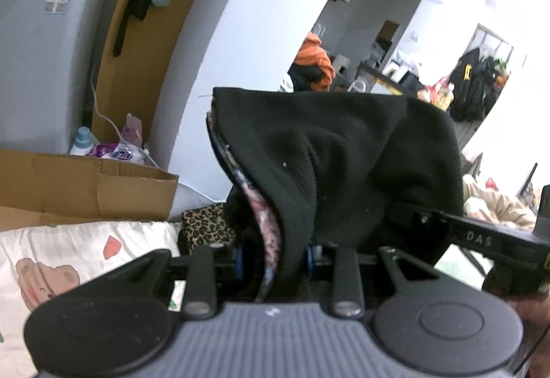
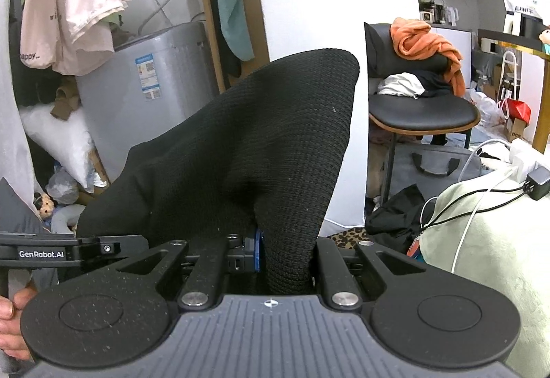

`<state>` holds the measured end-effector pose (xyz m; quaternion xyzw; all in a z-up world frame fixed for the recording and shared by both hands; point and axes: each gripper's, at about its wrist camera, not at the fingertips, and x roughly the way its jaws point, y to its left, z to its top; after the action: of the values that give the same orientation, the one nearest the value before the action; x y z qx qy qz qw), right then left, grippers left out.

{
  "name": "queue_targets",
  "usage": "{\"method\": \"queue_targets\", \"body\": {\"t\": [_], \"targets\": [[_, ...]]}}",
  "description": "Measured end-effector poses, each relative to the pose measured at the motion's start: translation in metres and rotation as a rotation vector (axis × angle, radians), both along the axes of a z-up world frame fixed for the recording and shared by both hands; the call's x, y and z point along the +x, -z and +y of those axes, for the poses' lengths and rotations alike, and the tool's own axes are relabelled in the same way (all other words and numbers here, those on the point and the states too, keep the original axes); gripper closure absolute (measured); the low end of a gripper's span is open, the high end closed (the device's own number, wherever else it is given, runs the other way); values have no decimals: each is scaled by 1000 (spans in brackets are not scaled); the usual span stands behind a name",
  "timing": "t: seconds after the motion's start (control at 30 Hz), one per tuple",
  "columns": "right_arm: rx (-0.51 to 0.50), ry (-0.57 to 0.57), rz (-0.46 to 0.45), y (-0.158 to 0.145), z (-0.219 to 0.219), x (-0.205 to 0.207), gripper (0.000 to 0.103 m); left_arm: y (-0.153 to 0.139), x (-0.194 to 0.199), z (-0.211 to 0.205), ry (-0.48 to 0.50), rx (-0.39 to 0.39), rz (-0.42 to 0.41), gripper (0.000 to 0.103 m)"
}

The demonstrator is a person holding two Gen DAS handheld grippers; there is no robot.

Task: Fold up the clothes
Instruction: 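Carry the folded garment with both grippers toward the clothes pile by the chair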

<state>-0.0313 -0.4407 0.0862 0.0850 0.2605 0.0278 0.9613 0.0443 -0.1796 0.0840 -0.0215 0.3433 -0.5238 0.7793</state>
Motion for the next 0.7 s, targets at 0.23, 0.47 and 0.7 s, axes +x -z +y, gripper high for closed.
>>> {"method": "queue_targets", "body": {"t": [0.23,0.47,0.7], "targets": [[0,6,12,22,-21,18,91,17,14,-27,53,39,-11,70],[-14,13,36,46,-34,44,91,45,28,-43,79,14,11,70],[-35,37,64,77,-49,69,91,82,45,-67,126,9,72,70]]}}
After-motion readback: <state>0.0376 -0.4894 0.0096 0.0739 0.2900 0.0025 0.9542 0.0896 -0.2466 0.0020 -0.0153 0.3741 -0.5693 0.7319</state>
